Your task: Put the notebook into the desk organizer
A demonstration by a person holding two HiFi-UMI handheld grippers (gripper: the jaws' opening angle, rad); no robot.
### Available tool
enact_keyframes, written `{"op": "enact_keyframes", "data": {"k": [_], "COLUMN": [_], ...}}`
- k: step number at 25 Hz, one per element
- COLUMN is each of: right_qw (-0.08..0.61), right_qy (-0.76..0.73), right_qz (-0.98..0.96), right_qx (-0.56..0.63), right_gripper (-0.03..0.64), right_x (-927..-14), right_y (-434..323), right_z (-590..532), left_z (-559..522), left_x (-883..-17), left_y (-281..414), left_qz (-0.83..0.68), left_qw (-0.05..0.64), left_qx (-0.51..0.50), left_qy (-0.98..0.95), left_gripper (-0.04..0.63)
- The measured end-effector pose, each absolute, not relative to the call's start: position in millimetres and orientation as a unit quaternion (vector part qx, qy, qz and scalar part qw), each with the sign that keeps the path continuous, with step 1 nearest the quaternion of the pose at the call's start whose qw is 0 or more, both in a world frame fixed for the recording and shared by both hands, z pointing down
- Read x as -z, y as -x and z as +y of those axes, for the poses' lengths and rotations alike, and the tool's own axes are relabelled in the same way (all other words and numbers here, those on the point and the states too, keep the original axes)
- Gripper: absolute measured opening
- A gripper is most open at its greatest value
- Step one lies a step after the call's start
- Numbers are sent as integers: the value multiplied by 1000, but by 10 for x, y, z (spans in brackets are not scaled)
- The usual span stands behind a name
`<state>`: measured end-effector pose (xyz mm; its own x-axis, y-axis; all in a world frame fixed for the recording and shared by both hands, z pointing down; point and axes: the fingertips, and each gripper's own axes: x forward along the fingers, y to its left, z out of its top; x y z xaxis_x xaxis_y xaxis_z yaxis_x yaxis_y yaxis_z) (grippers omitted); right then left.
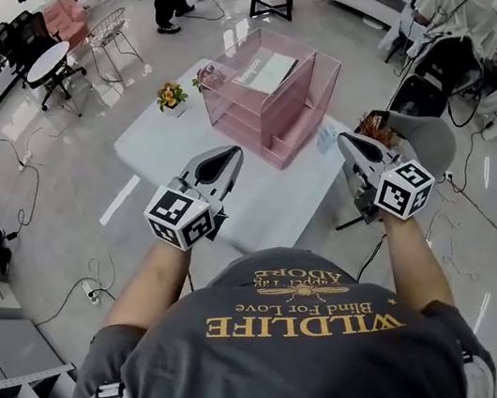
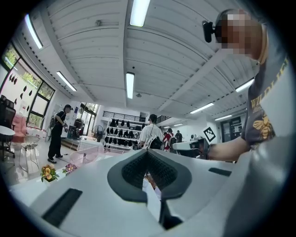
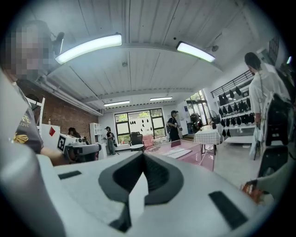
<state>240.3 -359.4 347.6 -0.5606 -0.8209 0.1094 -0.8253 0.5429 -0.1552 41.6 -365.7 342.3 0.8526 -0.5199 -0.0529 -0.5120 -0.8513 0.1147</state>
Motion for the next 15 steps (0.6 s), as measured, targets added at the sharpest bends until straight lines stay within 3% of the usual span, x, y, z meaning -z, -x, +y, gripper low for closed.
{"op": "enact_keyframes", "data": {"k": [15], "right_qw": [8], "right_qy": [-474], "right_qz": [-875], "right_qx": [-99], "right_gripper": [-2], "right_x": [-3411], "right_y": [-2457], "right_z": [-3613], "left_z": [-3649], "left_x": [-3365], "left_y": [-418], "left_qz": [-266], "left_qw": [46], "left_qx": [40], "left_qy": [-962], "left_gripper": [-2]}}
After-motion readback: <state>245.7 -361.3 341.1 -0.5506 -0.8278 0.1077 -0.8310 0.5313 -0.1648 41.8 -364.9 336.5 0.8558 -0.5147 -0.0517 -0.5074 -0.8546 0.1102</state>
